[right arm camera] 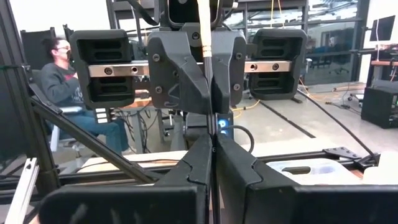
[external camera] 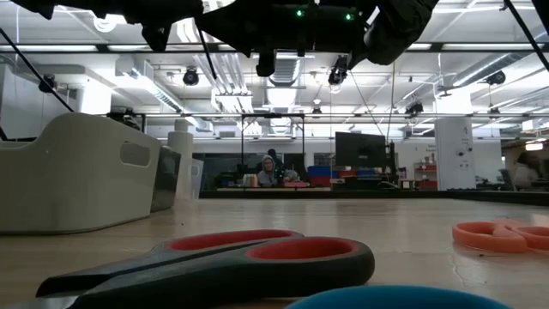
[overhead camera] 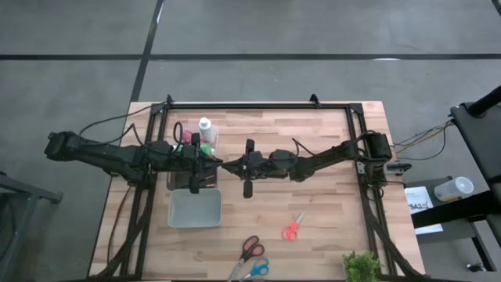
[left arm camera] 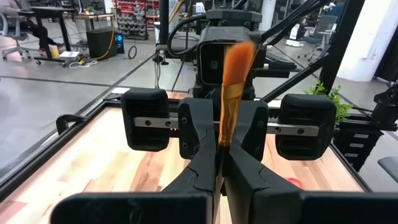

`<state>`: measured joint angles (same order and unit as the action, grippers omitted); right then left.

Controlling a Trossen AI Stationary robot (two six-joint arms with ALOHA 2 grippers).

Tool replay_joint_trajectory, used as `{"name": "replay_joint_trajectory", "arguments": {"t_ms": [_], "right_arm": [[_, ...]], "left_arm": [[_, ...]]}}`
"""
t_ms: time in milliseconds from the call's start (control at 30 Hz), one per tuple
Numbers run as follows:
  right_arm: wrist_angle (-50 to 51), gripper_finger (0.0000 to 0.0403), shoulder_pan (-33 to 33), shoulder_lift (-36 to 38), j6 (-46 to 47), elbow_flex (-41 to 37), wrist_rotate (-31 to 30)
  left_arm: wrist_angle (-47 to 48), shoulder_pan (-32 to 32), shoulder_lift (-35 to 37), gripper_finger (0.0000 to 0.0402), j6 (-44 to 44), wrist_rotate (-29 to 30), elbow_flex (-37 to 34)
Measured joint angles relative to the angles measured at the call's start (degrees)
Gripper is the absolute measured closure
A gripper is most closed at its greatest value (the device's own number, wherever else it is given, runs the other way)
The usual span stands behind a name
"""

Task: Pick & Place Paint Supplies
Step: Put the orange paint brush into the black bin

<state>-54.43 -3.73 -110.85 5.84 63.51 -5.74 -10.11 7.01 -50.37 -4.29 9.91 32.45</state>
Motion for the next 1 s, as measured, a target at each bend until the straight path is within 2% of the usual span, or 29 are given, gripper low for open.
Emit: {"name": "replay_joint_trajectory", "arguments": {"t_ms": [300, 500, 667, 833, 1000], "right_arm": [[0.1, 0.039, -0.1, 0.0, 0.2, 0.1, 0.2], [0.2, 0.0384, -0.1, 0.1, 10.0, 0.1, 0.2], [0.4, 0.0332, 0.0, 0.1, 20.1, 0.5, -1.0], [0.3, 0.0267, 0.0, 0.1, 20.7, 1.0, -1.9], [0.7, 0.0222, 0.0, 0.1, 20.7, 1.0, -1.9]], "left_arm": [[-0.2, 0.0, 0.0, 0.0387, 0.0, 0.0, 0.0], [-0.2, 0.0, 0.0, 0.0387, -0.2, 0.0, 0.0], [-0.8, 0.0, 0.0, 0.0387, 0.0, 0.0, 0.0], [-0.6, 0.0, 0.0, 0.0387, 0.0, 0.0, 0.0], [-0.6, 0.0, 0.0, 0.0387, 0.0, 0.0, 0.0]]}}
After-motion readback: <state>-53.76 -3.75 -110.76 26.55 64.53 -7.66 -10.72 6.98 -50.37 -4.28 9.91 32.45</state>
